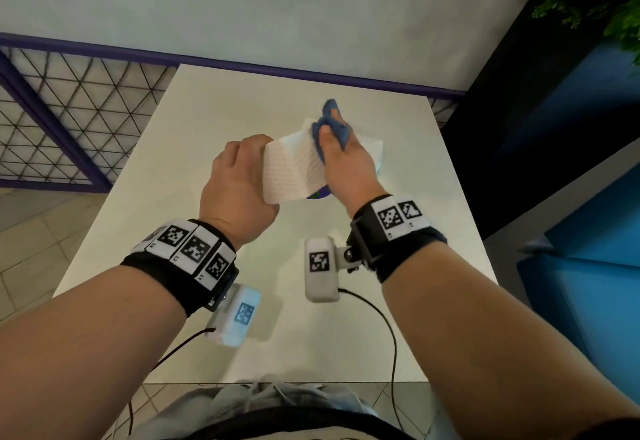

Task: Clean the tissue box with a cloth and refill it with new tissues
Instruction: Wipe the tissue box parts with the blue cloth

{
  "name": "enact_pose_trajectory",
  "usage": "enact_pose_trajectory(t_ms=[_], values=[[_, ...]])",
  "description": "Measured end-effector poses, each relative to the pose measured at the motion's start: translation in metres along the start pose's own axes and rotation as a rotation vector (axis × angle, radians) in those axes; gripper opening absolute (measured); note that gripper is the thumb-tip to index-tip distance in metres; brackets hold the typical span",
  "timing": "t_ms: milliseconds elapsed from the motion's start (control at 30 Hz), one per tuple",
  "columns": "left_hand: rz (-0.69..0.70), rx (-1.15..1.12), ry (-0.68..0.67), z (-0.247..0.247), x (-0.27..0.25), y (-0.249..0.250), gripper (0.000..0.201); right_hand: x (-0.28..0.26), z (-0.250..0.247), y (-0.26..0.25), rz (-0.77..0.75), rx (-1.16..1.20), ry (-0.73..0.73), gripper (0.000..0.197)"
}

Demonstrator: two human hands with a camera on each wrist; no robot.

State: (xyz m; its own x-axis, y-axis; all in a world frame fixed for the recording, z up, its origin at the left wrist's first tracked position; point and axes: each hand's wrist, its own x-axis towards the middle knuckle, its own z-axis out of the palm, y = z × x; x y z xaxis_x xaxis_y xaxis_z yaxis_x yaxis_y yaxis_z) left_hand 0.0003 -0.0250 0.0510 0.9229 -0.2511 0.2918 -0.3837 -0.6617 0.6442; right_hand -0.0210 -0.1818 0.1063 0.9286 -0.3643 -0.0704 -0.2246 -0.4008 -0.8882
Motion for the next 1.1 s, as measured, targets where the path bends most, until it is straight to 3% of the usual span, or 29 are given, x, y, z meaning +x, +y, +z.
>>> enact_pose_trajectory(t_ms=[100,200,300,400,467,567,700,767,867,967,1100], values=[[0.055,-0.056,0.004,-0.004,-0.008,-0.004,0.07,0.011,-0.015,0.003,0.172,0.008,-0.024,0.046],[0.171,-0.11,0.01,-0.007,-0.008,-0.011,0.069,0.016,-0.025,0.005,0.428,0.255,-0.133,0.055],[0.258,-0.132,-0.062,-0.01,-0.002,-0.015,0.074,0.017,-0.024,0.014,0.503,0.394,-0.093,0.037],[0.203,0.107,-0.268,-0.017,0.002,-0.004,0.095,0.011,-0.014,0.016,0.535,0.436,0.032,0.024],[0.249,0.315,-0.262,-0.02,-0.001,0.016,0.116,0.004,-0.007,0.014,0.563,0.481,0.081,0.023],[0.392,0.484,-0.192,-0.005,-0.013,0.045,0.105,-0.005,0.004,0.011,0.544,0.436,0.139,0.019],[0.194,0.54,-0.13,0.008,-0.012,0.041,0.092,-0.02,0.017,-0.003,0.38,0.453,0.155,0.018],[0.228,0.535,-0.082,0.008,-0.01,0.027,0.091,-0.026,0.02,-0.008,0.29,0.405,0.125,0.017],[0.188,0.442,-0.008,-0.005,-0.003,0.014,0.085,-0.03,0.009,-0.012,0.267,0.38,0.077,0.021],[-0.036,0.231,0.0,-0.024,0.007,-0.001,0.08,-0.023,-0.021,-0.012,0.242,0.479,0.193,0.028],[-0.116,0.021,-0.013,-0.036,0.007,-0.024,0.075,-0.013,-0.048,-0.02,0.158,0.462,0.3,0.023]])
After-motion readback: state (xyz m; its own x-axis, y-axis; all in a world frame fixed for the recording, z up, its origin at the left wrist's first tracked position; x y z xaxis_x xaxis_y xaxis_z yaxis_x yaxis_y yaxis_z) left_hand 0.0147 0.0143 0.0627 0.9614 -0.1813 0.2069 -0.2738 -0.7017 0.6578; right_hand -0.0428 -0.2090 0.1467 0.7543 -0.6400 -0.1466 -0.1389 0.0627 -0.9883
